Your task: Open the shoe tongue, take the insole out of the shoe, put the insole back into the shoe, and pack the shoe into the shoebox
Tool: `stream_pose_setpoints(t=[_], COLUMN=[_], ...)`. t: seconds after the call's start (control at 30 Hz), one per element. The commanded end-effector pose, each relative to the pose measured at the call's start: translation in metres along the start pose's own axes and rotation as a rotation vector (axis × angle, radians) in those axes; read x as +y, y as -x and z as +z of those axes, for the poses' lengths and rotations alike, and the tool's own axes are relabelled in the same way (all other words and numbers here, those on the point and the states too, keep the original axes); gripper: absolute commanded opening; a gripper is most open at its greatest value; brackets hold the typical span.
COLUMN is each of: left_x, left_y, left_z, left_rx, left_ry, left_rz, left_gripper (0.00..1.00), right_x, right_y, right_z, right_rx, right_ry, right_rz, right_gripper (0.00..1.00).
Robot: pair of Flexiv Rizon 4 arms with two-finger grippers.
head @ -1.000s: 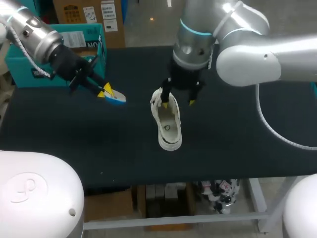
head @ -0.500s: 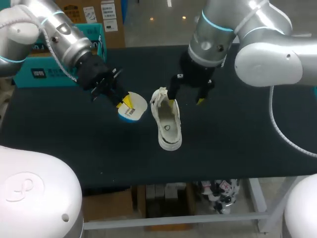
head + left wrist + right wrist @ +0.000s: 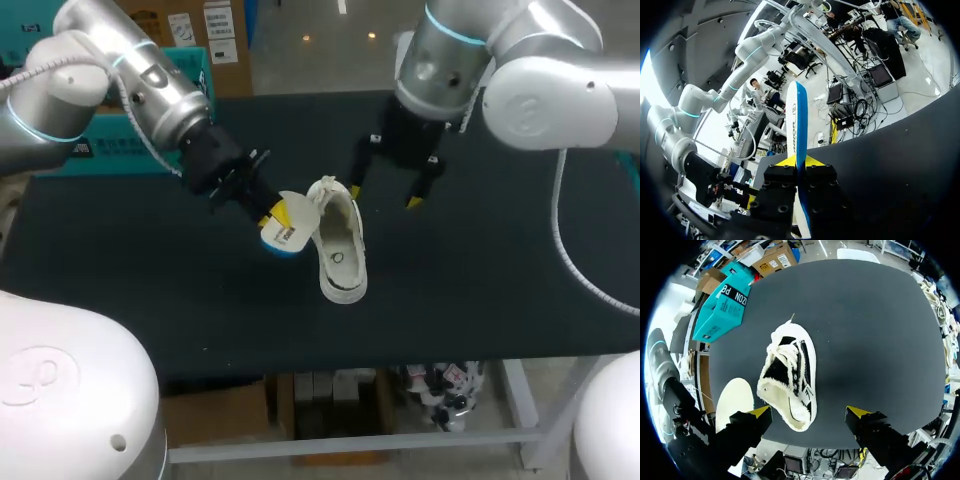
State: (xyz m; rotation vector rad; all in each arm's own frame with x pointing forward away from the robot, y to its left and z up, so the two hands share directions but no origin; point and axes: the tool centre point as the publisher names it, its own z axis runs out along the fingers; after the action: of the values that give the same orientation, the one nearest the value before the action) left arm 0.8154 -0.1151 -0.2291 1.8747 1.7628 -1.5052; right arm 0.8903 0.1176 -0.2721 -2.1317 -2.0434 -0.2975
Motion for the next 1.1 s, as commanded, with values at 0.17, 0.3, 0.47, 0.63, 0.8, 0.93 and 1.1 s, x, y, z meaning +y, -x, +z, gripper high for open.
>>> stream_pose_setpoints(t=[0.17,0.3,0.47,0.63,0.8,0.93,1.1], left_x=[0.0,0.0,0.004,-0.004,-0.006,-0.004,0.0], left_y=[0.0,0.0,0.005,0.01,0.013,0.016,0.018], left_z=[-0.001,-0.001,0.014,0.03,0.041,0.049,0.054], left_rx=[-0.001,-0.001,-0.14,-0.188,-0.207,-0.216,-0.243], left_ry=[-0.001,-0.001,0.0,-0.039,-0.047,-0.062,-0.074], left_rz=[0.0,0.0,-0.02,0.031,0.047,0.044,0.043], left_gripper=[0.0,0.0,0.0,0.0,0.0,0.0,0.0], right_x=[0.004,0.004,0.004,0.0,-0.008,-0.016,-0.025], right_y=[0.016,0.016,0.016,0.013,0.016,0.017,0.017], right_z=[-0.012,-0.012,-0.012,-0.015,-0.018,-0.016,-0.003], right_rx=[0.273,0.273,0.273,0.254,0.324,0.402,0.511], right_ry=[-0.169,-0.169,-0.169,-0.169,-0.196,-0.211,-0.245], right_rz=[0.521,0.521,0.521,0.637,0.795,0.865,0.931], right_gripper=[1.0,1.0,1.0,1.0,1.0,1.0,1.0])
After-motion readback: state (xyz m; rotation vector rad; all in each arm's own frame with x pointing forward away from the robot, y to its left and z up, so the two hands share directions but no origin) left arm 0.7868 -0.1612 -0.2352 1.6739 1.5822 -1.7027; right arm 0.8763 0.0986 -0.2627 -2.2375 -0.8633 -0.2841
